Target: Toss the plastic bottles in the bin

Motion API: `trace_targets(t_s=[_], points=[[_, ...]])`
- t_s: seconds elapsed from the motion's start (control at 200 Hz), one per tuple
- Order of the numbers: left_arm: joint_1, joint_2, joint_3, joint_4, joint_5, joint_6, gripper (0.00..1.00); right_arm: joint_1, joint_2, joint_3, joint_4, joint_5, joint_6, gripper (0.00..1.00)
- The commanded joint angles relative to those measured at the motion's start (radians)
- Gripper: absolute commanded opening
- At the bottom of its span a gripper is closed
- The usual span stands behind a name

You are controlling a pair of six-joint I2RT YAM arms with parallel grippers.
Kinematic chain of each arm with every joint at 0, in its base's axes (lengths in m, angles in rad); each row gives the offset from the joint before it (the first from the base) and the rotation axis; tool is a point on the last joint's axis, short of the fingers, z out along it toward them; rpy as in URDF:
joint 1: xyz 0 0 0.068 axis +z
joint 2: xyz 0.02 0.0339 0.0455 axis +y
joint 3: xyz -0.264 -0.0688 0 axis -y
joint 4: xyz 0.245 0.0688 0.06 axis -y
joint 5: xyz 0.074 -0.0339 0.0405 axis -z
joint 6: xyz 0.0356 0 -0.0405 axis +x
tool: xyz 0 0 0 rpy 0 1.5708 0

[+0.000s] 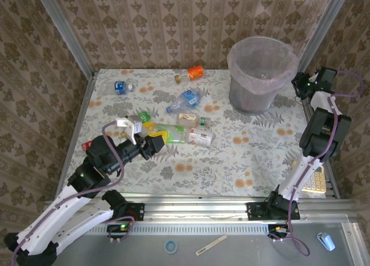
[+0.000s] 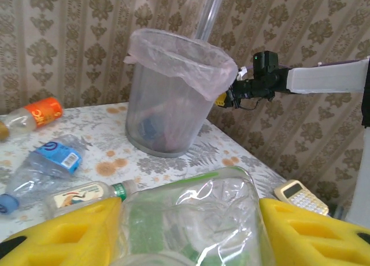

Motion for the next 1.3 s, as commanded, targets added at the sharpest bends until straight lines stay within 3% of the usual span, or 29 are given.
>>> trace_targets(t_s=[0.0, 0.5, 0.67, 0.825, 1.11, 1.205, 1.295], points=[[0.001, -0.005, 0.049, -0.076, -0.084, 0.052, 0.50, 0.066, 0.055, 0.086, -0.057, -0.091, -0.040, 0.47], [0.000, 0.019, 0.089, -0.080, -0.154, 0.063, 0.50, 0.287, 0.004, -0.050, 0.054, -0.147, -0.008, 0.47], [0.000, 0.053, 0.125, -0.076, -0.196, 0.073, 0.50, 0.293, -0.068, -0.162, 0.099, -0.137, 0.003, 0.48], [0.002, 0.123, 0.142, -0.046, -0.240, 0.073, 0.50, 0.284, -0.191, -0.252, -0.040, -0.026, -0.091, 0.52], [0.034, 0.268, 0.157, 0.177, -0.069, 0.035, 0.52, 0.244, -0.494, -0.532, -0.115, 0.058, -0.156, 0.53], [0.094, 0.368, 0.254, 0.240, 0.011, 0.023, 0.52, 0.244, -0.599, -0.606, -0.126, 0.058, -0.159, 0.54], [0.171, 0.553, 0.456, 0.293, 0.105, 0.005, 0.52, 0.256, -0.706, -0.660, -0.127, 0.046, -0.147, 0.54]])
